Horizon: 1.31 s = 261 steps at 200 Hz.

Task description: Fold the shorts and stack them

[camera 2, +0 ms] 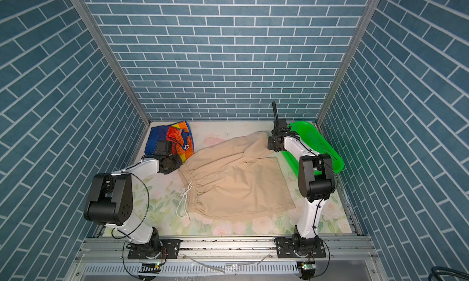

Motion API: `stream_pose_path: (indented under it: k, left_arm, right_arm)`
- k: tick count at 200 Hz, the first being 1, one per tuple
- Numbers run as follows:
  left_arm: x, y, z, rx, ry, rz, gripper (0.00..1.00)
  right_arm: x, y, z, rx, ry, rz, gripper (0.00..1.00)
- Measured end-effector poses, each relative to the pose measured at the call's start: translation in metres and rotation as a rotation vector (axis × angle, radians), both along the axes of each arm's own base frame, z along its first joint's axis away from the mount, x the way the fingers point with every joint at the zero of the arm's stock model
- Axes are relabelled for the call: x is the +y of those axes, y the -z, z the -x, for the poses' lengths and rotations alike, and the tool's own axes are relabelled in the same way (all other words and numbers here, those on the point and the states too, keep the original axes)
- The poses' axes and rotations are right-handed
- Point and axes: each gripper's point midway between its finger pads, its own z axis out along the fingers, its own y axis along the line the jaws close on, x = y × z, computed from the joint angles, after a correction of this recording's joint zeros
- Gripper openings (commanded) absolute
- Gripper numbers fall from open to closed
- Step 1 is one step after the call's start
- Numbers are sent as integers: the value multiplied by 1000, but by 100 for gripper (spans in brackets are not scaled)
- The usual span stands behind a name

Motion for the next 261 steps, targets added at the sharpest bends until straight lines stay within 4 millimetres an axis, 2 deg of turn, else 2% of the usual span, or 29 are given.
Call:
stream_pose_path:
  k: [24, 38, 50, 78, 97, 115, 130, 141, 155, 184, 222, 261]
  left_arm:
    - [3, 2, 3, 16, -7, -13, 0]
    - [5, 4, 6, 29, -13, -24, 0]
    - [6, 4, 9, 41, -19, -26, 0]
    - [2, -3, 16, 29, -20, -3, 20]
    - [-7, -18, 21, 1, -4, 13, 30]
    - [-23, -39, 25, -48, 41, 11, 35]
    - [-34, -58, 28, -98, 73, 7, 40]
    - [-40, -66, 28, -122, 95, 6, 44]
    - [-44, -68, 27, -129, 108, 6, 47]
    - [-57, -46, 22, -81, 141, 10, 52]
    - [-99, -8, 17, 10, 242, 16, 52]
    - [-133, 0, 1, 21, 312, 21, 52]
  right_arm:
    - [-3, 16, 17, 42, -2, 9, 44]
    - [-6, 17, 27, 53, 1, 14, 46]
    - [-6, 10, 31, 39, 1, 15, 48]
    - [1, -26, 31, -52, -5, 21, 50]
    - [27, -40, 33, -93, -60, 30, 49]
    - [65, -44, 35, -110, -154, 37, 32]
    - [96, -44, 30, -122, -217, 29, 18]
    - [116, -40, 26, -120, -253, 16, 11]
    - [125, -29, 20, -105, -264, 5, 7]
    - [120, 7, 18, -28, -242, 16, 7]
    - [113, 38, 20, 39, -225, 37, 7]
    - [109, 57, 9, 68, -190, 45, 9]
